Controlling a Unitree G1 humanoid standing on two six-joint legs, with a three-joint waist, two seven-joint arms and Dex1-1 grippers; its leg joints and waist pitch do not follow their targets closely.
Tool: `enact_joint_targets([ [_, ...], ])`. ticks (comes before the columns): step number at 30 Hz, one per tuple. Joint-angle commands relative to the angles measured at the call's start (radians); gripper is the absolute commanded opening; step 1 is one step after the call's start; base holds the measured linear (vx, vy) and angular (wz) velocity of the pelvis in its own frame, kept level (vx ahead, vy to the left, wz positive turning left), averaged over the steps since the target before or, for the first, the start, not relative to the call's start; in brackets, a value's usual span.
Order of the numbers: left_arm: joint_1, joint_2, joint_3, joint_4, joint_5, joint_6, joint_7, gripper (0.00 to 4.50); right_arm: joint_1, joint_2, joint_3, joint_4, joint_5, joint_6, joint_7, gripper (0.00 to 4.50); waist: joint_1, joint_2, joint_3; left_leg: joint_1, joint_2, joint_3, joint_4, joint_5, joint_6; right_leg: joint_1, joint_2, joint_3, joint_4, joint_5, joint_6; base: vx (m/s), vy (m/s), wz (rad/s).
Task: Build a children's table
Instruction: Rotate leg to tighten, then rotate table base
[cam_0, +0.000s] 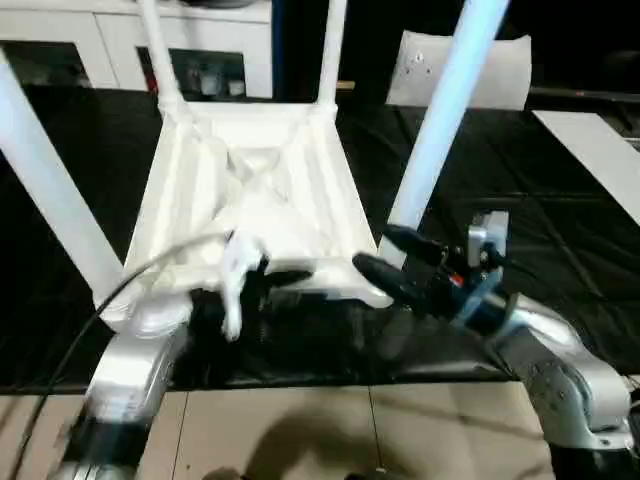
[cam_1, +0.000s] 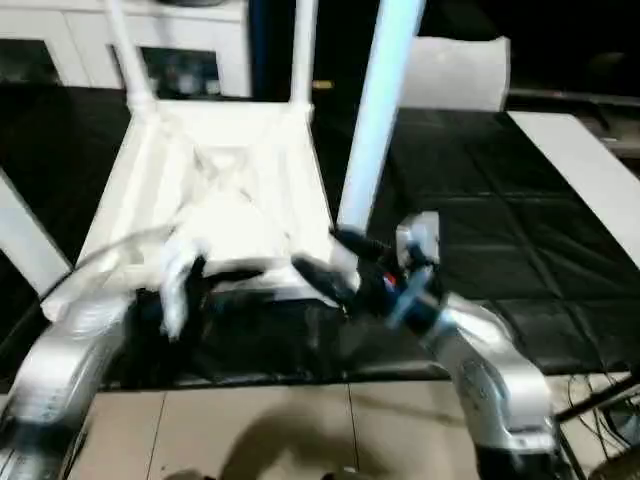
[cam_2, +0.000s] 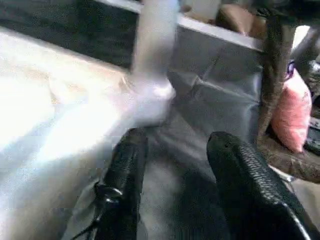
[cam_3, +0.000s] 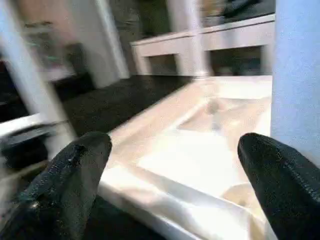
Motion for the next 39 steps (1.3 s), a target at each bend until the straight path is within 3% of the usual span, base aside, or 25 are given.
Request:
enact_joint_targets([
  [1,0.052,0.011,0.027,-0.075,0.002,-0.016,0.033,2.40,-0.027,0.002,-0.043,0.063,-0.056,-0.045,-0.080,4.50,-0.006,0.007,-0.044,0.004,0.025,-0.001,-0.075,-0.265,0.008,0.037,-0.057,0.058,-0.097,-0.378,-0.124,0.000,0.000,0.00],
  [4,0.143,0.052,0.055,-0.128,0.012,-0.034,0.029,2.64,-0.067,0.005,-0.093,0.138,-0.103,-0.103,-0.181,4.50,-0.011,0.009,-0.042,0.003,0.021,-0.004,-0.078,-0.286,0.000,0.034,-0.053,0.057,-0.105,-0.446,-0.077,0.000,0.000,0.00],
  [5,0.151,0.056,0.058,-0.134,0.010,-0.030,0.031,2.64,-0.071,0.004,-0.099,0.145,-0.107,-0.108,-0.192,4.50,-0.009,0.012,-0.043,0.010,0.022,-0.002,-0.076,-0.289,-0.002,0.028,-0.050,0.058,-0.106,-0.437,-0.073,0.000,0.000,0.00],
  [6,0.160,0.062,0.060,-0.146,0.006,-0.021,0.035,2.80,-0.077,0.004,-0.108,0.154,-0.111,-0.115,-0.207,4.50,-0.009,0.012,-0.042,0.016,0.023,-0.001,-0.076,-0.298,-0.004,0.023,-0.047,0.060,-0.103,-0.412,-0.080,0.000,0.000,0.00],
  [11,0.276,0.119,0.125,-0.234,-0.034,0.022,0.035,3.06,-0.105,-0.030,-0.129,0.246,-0.211,-0.168,-0.334,4.50,-0.016,0.012,-0.048,0.001,0.019,-0.001,-0.078,-0.258,-0.013,0.037,-0.041,0.063,-0.083,-0.288,-0.104,0.000,0.000,0.00],
  [13,0.315,0.143,0.148,-0.244,-0.047,0.021,0.024,3.38,-0.098,-0.048,-0.112,0.269,-0.242,-0.180,-0.339,4.50,-0.020,0.010,-0.048,0.001,0.016,0.002,-0.073,-0.249,-0.003,0.036,-0.037,0.066,-0.082,-0.265,-0.106,0.000,0.000,0.00],
  [15,0.351,0.191,0.207,-0.210,-0.061,0.002,-0.001,3.47,-0.061,-0.045,-0.072,0.244,-0.228,-0.146,-0.287,4.50,-0.024,0.002,-0.050,-0.006,0.012,0.004,-0.071,-0.226,0.021,0.040,-0.036,0.069,-0.082,-0.252,-0.102,0.000,0.000,0.00],
  [19,0.348,0.223,0.283,-0.165,-0.095,-0.001,-0.017,3.85,-0.017,-0.052,0.012,0.207,-0.245,-0.128,-0.224,4.50,-0.031,0.007,-0.044,-0.003,0.015,0.002,-0.074,-0.255,0.025,0.035,-0.036,0.071,-0.090,-0.316,-0.100,0.000,0.000,0.00],
  [20,0.354,0.272,0.320,-0.140,-0.112,0.020,-0.053,3.89,0.007,-0.053,0.053,0.189,-0.241,-0.111,-0.194,4.50,-0.033,0.010,-0.044,0.000,0.016,0.002,-0.074,-0.269,0.021,0.032,-0.035,0.072,-0.091,-0.330,-0.103,0.000,0.000,0.00],
  [24,0.364,0.356,0.385,-0.096,-0.151,0.052,-0.101,4.26,0.038,-0.061,0.112,0.151,-0.225,-0.083,-0.141,4.50,-0.036,0.018,-0.043,0.008,0.018,0.000,-0.077,-0.291,0.010,0.029,-0.032,0.076,-0.086,-0.318,-0.119,0.000,0.000,0.00],
  [27,0.356,0.381,0.412,-0.065,-0.159,0.041,-0.105,4.37,0.049,-0.066,0.131,0.139,-0.230,-0.076,-0.121,4.50,-0.034,0.019,-0.042,0.012,0.019,0.000,-0.078,-0.315,0.008,0.027,-0.031,0.077,-0.086,-0.309,-0.129,0.000,0.000,0.00],
  [31,0.258,0.401,0.477,0.037,-0.176,-0.006,-0.069,4.45,0.060,-0.067,0.165,0.141,-0.252,-0.058,-0.127,4.50,-0.027,0.021,-0.043,0.018,0.017,0.001,-0.077,-0.320,-0.002,0.026,-0.032,0.079,-0.085,-0.300,-0.144,0.000,0.000,0.00],
  [36,0.162,0.353,0.446,0.006,-0.241,0.036,-0.041,4.45,0.041,-0.046,0.197,0.195,-0.306,-0.057,-0.174,4.50,-0.025,0.020,-0.048,0.016,0.020,0.000,-0.077,-0.296,-0.019,0.033,-0.037,0.079,-0.076,-0.260,-0.166,0.000,0.000,0.00],
  [39,0.063,0.287,0.376,0.018,-0.247,0.040,-0.006,4.45,-0.008,-0.010,0.204,0.283,-0.342,-0.048,-0.239,4.50,-0.028,0.020,-0.053,0.015,0.017,-0.001,-0.073,-0.281,-0.032,0.036,-0.038,0.079,-0.074,-0.244,-0.171,0.000,0.000,0.00],
])
